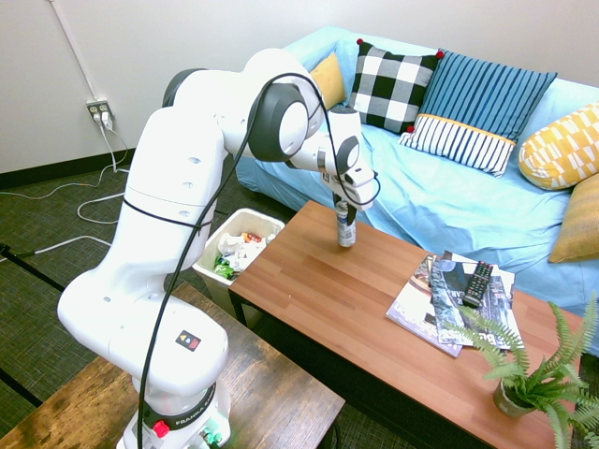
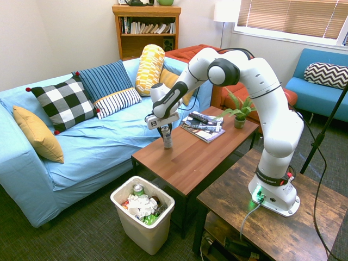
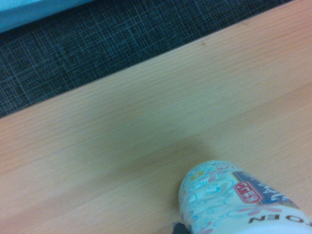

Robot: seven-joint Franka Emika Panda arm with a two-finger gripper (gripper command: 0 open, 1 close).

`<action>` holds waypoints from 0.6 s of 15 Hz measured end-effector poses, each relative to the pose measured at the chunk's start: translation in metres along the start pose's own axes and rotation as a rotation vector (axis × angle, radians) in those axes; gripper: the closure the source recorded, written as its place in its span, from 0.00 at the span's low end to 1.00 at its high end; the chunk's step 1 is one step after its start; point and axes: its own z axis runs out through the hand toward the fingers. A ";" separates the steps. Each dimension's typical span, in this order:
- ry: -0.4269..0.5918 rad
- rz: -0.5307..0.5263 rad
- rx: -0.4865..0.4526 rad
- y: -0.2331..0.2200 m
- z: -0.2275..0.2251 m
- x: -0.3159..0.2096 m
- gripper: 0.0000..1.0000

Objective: Throw the can in the trash bin

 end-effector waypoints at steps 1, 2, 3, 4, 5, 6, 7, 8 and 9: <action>0.002 -0.010 0.010 -0.003 -0.011 -0.006 1.00; 0.004 -0.031 0.024 -0.008 -0.029 -0.018 1.00; 0.010 -0.063 0.038 -0.015 -0.052 -0.039 1.00; 0.020 -0.099 0.052 -0.021 -0.077 -0.068 1.00; 0.032 -0.134 0.064 -0.026 -0.099 -0.102 1.00; 0.044 -0.171 0.069 -0.029 -0.116 -0.141 1.00; 0.050 -0.205 0.070 -0.030 -0.124 -0.176 1.00; 0.054 -0.235 0.067 -0.030 -0.126 -0.207 1.00; 0.060 -0.267 0.063 -0.030 -0.123 -0.238 1.00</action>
